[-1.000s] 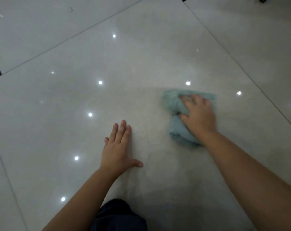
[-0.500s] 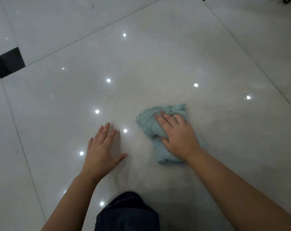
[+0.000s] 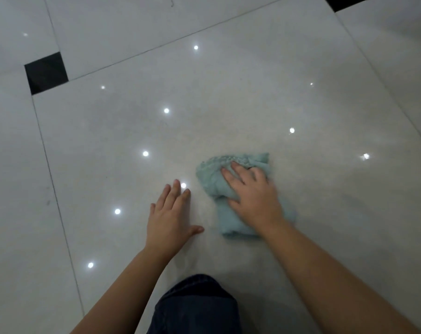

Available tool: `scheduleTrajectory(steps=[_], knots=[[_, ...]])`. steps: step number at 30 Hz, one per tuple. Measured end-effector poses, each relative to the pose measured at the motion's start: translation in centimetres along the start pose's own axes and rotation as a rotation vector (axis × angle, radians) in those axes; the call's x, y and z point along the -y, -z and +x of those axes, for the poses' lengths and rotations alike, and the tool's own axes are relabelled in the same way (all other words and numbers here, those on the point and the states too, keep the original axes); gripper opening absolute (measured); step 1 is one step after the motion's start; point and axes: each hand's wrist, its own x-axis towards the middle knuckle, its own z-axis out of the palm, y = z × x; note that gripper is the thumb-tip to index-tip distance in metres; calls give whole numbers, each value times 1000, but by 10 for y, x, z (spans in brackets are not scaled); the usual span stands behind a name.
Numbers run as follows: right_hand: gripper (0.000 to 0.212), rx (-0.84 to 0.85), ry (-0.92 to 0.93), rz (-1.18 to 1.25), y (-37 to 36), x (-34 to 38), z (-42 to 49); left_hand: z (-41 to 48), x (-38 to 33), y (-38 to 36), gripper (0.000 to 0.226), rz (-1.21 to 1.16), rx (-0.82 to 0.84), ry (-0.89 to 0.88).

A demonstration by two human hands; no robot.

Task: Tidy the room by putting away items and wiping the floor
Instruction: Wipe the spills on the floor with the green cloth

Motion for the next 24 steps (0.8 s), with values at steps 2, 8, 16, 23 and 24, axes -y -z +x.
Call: scheduleTrajectory(steps=[2,8,16,23,24], knots=[[60,-66,21,-88,6,-36,7,1,-1,1,95,-10,13,3],[62,-46,-512,41,21,-21,30,3,-3,0,96,-6,29,21],[72,-42,-94,-26,1,27,17,-9,28,-7,103,-31,-126,-38],[59,-225,-878,218,30,-94,-9,-14,29,6,104,5,-171,19],[60,-212,-904,216,28,-88,-12,-10,22,8,101,8,-183,14]])
